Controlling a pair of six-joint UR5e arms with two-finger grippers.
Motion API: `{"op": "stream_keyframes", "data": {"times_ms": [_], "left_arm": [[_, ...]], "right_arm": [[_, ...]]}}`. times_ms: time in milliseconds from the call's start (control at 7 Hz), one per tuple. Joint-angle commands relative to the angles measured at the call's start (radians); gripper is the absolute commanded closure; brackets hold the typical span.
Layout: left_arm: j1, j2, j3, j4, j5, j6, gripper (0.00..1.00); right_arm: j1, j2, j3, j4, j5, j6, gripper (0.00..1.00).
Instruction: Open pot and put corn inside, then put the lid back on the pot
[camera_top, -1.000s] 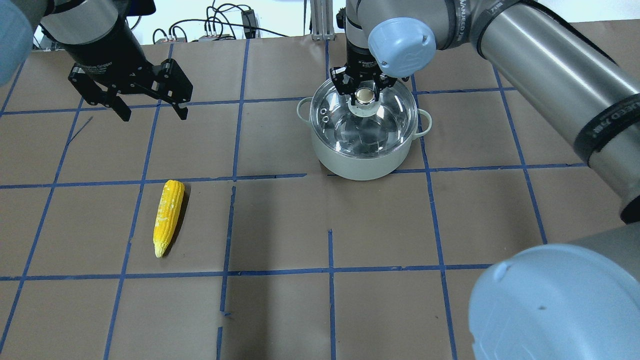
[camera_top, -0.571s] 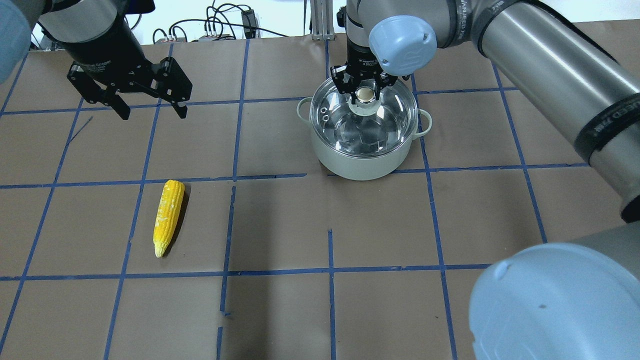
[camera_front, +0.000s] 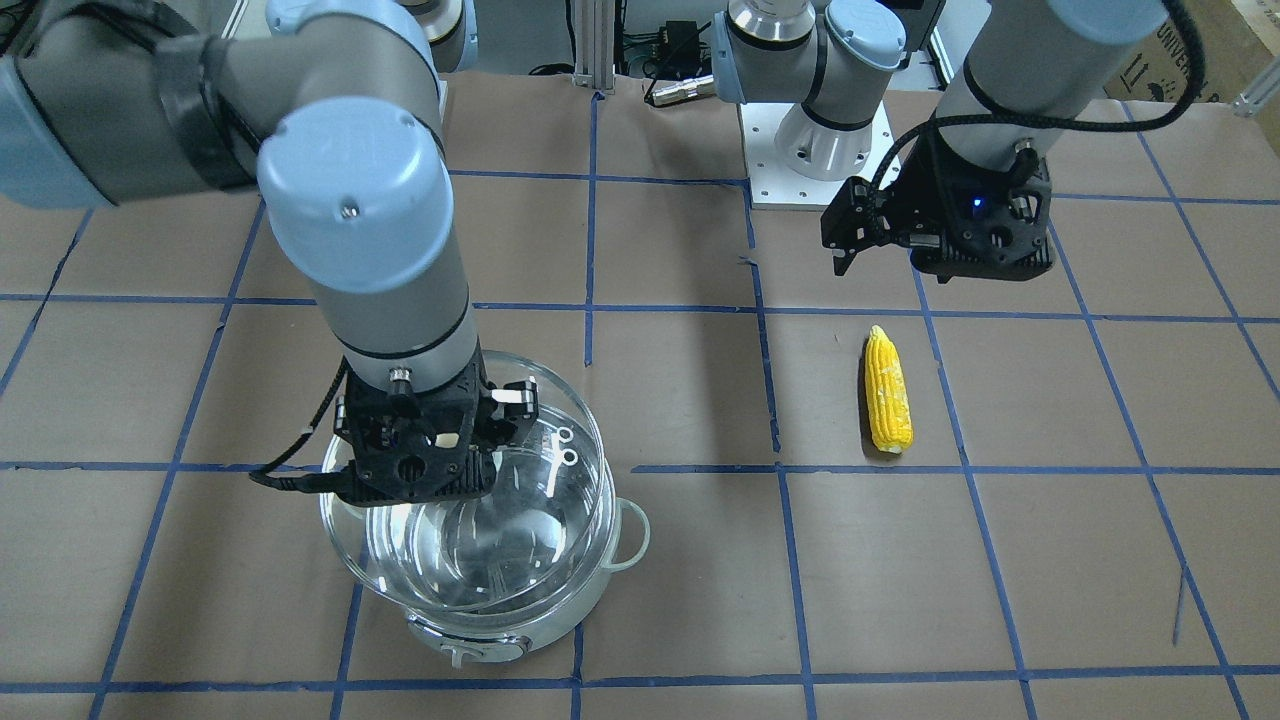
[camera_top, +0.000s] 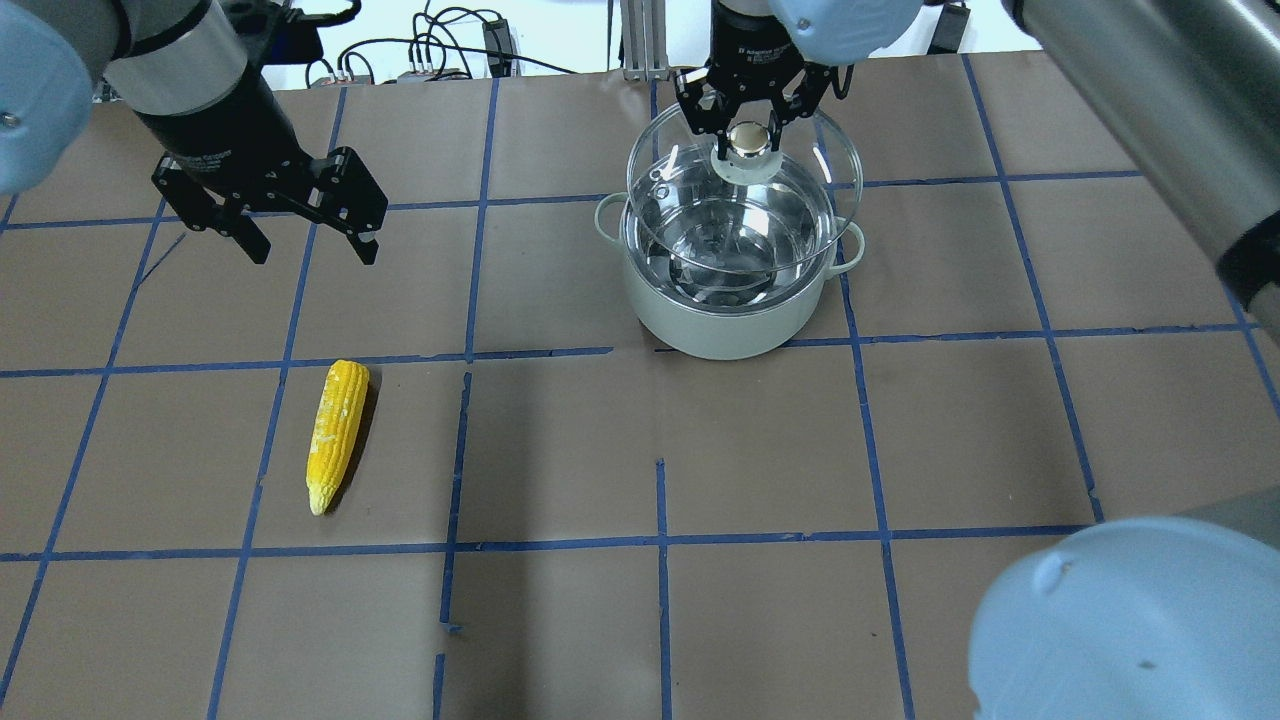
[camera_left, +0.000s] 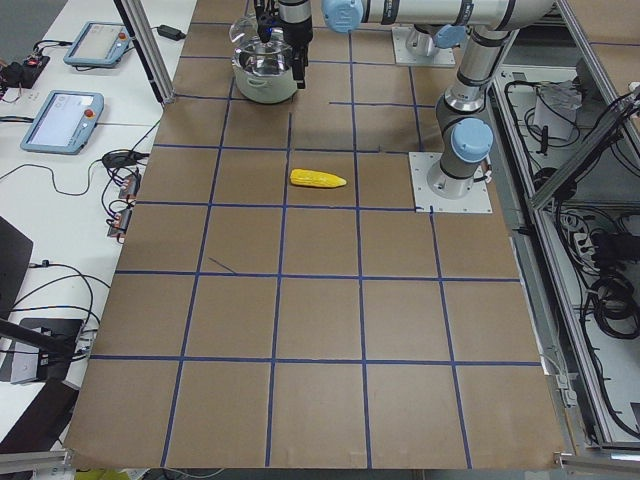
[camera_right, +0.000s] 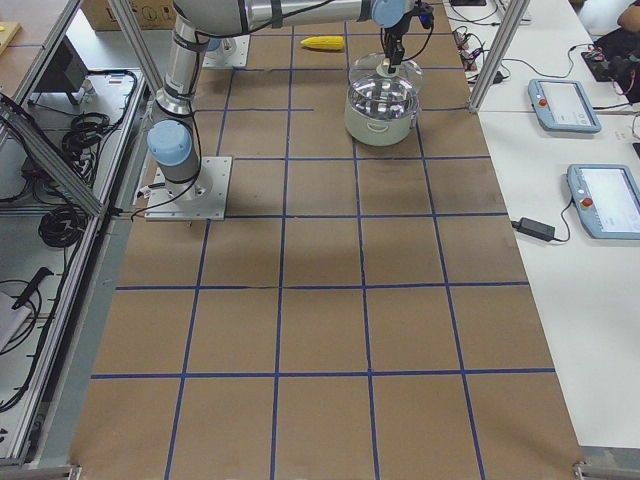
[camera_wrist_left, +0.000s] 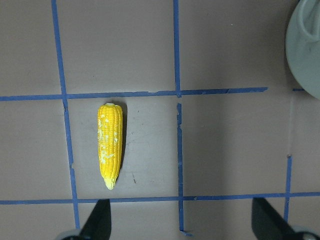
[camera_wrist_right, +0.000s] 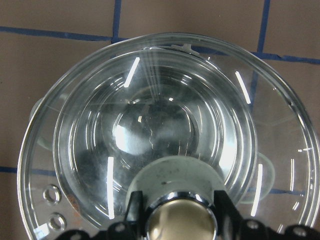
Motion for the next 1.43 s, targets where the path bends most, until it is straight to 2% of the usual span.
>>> {"op": "stream_keyframes", "data": {"times_ms": [0,143,286,429,714,1000,1143,1286], "left_arm": [[0.085,-0.019,-0.137,0.088,0.001,0.108,0.0],[0.166,-0.025,-0.263,0.201,-0.004,0.12,0.0],[0.196,-0.044,-0.39,0.371,-0.002,0.134,0.0],[0.202,-0.085,-0.467,0.504,0.004,0.153,0.0],[0.202,-0.212,-0.503,0.666,0.008,0.16,0.0],[0.201,-0.252,-0.497,0.677,0.051,0.17,0.02],[0.202,-0.259,-0.496,0.681,0.088,0.215,0.14],[0.204,-0.26,-0.49,0.685,0.083,0.255,0.51]], "right_arm": [[-0.07,-0.029,-0.145,0.192,0.0,-0.104,0.92],[-0.147,-0.055,-0.149,0.207,0.001,-0.194,0.92],[-0.234,-0.083,-0.149,0.255,0.007,-0.293,0.92],[-0.308,-0.11,-0.143,0.295,0.009,-0.363,0.92],[-0.432,-0.128,-0.137,0.391,0.018,-0.422,0.92],[-0.474,-0.093,-0.135,0.347,0.047,-0.422,0.92],[-0.497,-0.071,-0.137,0.337,0.047,-0.422,0.92],[-0.499,-0.066,-0.137,0.329,0.049,-0.413,0.92]]}}
